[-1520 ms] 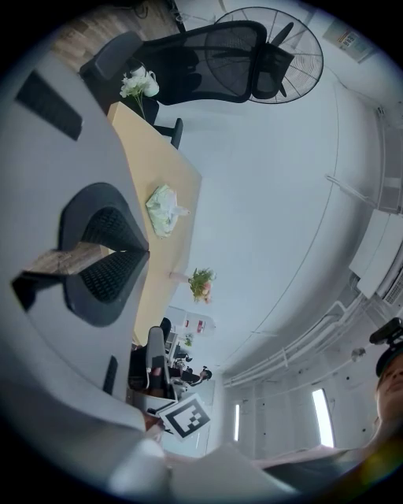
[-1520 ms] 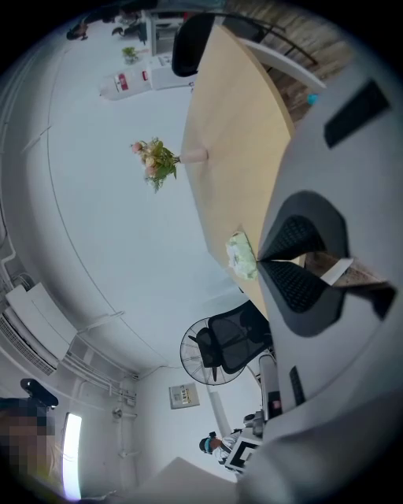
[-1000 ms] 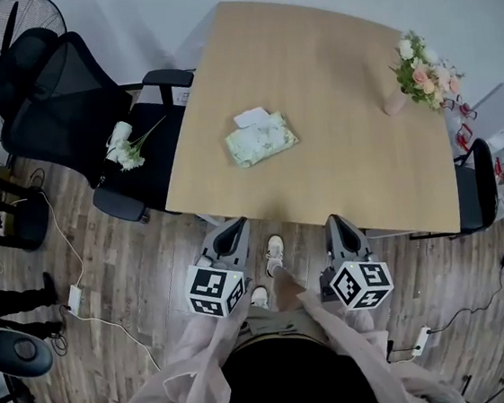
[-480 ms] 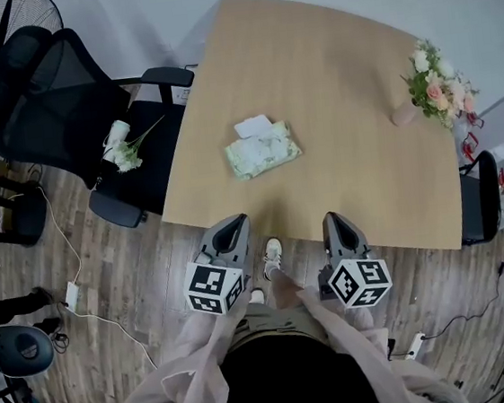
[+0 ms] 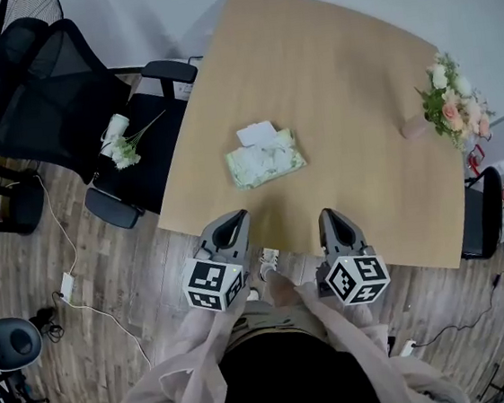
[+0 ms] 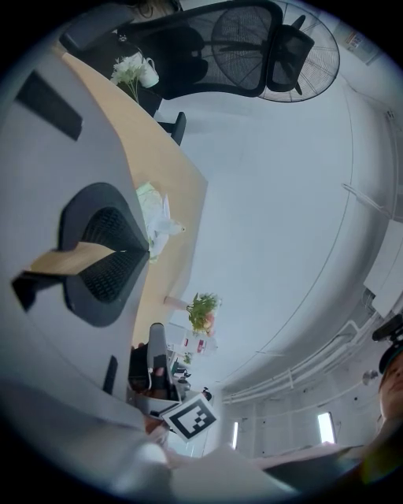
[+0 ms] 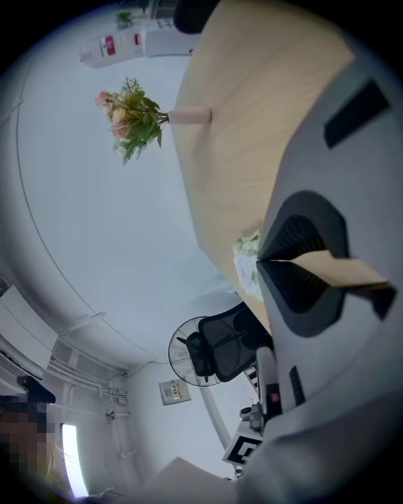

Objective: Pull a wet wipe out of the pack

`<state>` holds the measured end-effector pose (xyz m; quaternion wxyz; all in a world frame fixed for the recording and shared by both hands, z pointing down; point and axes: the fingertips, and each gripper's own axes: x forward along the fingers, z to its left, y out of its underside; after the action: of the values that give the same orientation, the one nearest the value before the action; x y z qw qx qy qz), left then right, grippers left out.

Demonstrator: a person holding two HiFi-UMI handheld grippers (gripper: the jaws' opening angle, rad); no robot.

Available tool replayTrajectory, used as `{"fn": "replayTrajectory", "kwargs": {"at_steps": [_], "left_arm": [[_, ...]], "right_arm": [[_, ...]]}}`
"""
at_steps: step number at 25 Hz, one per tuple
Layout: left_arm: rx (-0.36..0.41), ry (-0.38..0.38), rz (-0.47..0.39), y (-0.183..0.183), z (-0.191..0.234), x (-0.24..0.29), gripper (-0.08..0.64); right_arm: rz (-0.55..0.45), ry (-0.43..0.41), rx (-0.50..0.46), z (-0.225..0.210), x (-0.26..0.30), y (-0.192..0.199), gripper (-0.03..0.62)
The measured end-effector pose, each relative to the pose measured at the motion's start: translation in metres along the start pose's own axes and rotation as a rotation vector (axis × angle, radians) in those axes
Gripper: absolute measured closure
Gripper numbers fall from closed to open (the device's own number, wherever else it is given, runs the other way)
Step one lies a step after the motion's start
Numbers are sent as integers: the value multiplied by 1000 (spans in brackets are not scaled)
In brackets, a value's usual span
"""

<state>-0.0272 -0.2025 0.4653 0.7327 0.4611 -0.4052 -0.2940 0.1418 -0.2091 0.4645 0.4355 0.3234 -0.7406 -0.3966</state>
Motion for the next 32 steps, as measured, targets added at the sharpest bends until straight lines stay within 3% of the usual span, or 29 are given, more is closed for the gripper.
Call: {"fn": "replayTrajectory", "kwargs": {"at_steps": [17, 32], "left_arm": [[-57, -136, 2, -9, 39, 34, 549], [-101, -212, 22, -3, 63, 53, 549]], "right_arm": [[100, -191, -65, 17, 78, -12, 578], [150, -279, -127, 21, 123, -16, 557]]}}
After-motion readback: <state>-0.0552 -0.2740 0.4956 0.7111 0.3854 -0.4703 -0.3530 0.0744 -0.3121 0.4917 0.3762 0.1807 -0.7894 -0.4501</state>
